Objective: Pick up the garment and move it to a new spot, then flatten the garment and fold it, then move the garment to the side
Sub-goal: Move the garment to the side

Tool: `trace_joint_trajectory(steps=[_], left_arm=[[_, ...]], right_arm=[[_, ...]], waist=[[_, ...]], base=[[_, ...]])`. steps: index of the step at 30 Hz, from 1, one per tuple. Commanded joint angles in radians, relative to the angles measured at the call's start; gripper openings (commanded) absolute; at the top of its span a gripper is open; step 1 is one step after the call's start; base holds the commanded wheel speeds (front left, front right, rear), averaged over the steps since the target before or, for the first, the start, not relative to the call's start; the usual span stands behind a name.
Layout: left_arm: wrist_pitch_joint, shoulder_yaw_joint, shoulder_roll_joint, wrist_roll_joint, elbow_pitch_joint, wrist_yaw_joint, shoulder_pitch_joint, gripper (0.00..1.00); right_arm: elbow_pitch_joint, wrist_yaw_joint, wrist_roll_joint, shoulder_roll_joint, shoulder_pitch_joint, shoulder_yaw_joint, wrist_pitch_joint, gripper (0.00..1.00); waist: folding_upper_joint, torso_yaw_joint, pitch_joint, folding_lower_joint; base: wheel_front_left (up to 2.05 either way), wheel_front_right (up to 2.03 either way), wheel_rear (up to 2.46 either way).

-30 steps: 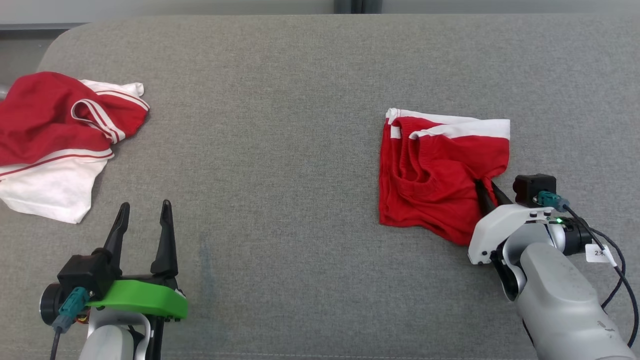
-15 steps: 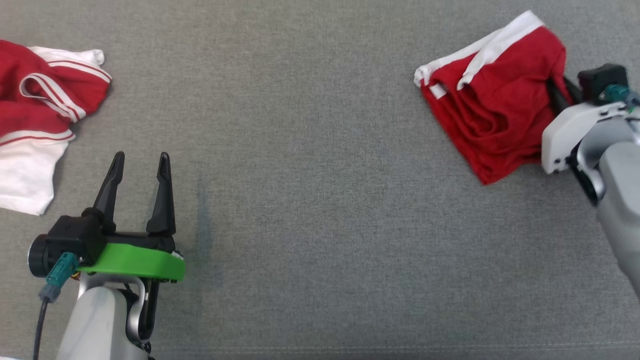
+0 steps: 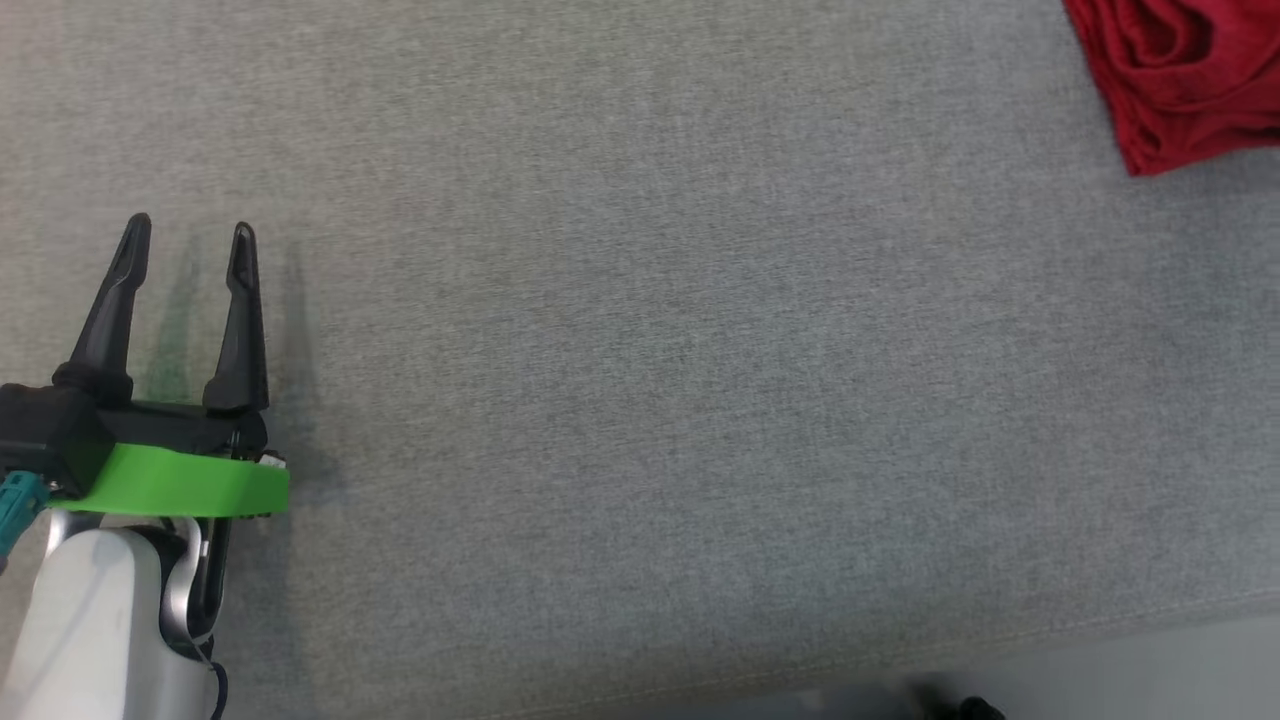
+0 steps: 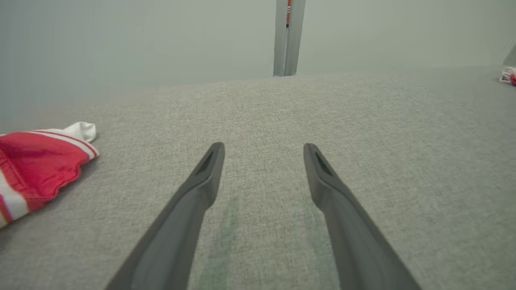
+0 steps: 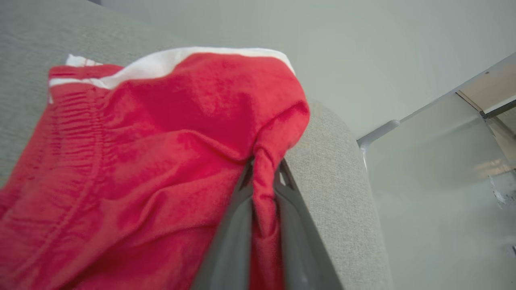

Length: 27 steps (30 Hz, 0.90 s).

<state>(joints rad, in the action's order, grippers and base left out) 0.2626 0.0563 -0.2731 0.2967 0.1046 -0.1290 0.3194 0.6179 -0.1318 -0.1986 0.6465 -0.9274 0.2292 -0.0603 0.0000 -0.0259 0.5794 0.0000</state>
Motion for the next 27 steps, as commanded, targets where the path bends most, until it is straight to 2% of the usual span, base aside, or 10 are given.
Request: trace_joint_trajectory(steps=[1,10,15,22,23,24,27], left_arm=[[0.003,0.0,-0.017,-0.006,-0.009,-0.002,-0.006,1.0],[-0.036,-0.014,-0.069,-0.007,-0.116,0.009,-0.034,1.0],[-0.056,-0.016,-0.083,-0.002,-0.164,0.015,-0.043,1.0],[-0.063,-0.019,-0.091,0.004,-0.193,0.022,-0.05,1.0],[-0.064,-0.018,-0.089,0.003,-0.196,0.024,-0.051,1.0],[-0.065,-0.016,-0.089,0.004,-0.198,0.025,-0.052,1.0],[-0.063,-0.015,-0.09,0.008,-0.192,0.025,-0.053,1.0]], right_arm=[[-0.021,0.002,-0.01,0.019,-0.01,-0.014,-0.01,0.0],[-0.116,0.002,-0.006,0.057,-0.038,-0.091,-0.077,0.0],[-0.114,0.002,0.005,0.084,-0.066,-0.111,-0.105,0.0],[-0.102,0.002,0.026,0.076,-0.088,-0.138,-0.128,0.0],[-0.1,0.002,0.032,0.073,-0.09,-0.146,-0.13,0.42],[-0.09,0.002,0.034,0.068,-0.092,-0.159,-0.133,1.0],[-0.081,0.002,0.062,0.061,-0.096,-0.17,-0.115,1.0]], waist=[[0.0,-0.075,0.058,0.0],[0.0,-0.117,0.082,0.0],[0.0,-0.114,0.093,0.0],[0.0,-0.108,0.107,0.0],[0.0,-0.107,0.108,0.0],[0.0,-0.106,0.108,0.0],[0.0,-0.104,0.105,0.0]], base=[[0.0,0.0,0.0],[0.0,0.0,0.0],[0.0,0.0,0.0],[0.0,0.0,0.0],[0.0,0.0,0.0],[0.0,0.0,0.0],[0.0,0.0,0.0]])
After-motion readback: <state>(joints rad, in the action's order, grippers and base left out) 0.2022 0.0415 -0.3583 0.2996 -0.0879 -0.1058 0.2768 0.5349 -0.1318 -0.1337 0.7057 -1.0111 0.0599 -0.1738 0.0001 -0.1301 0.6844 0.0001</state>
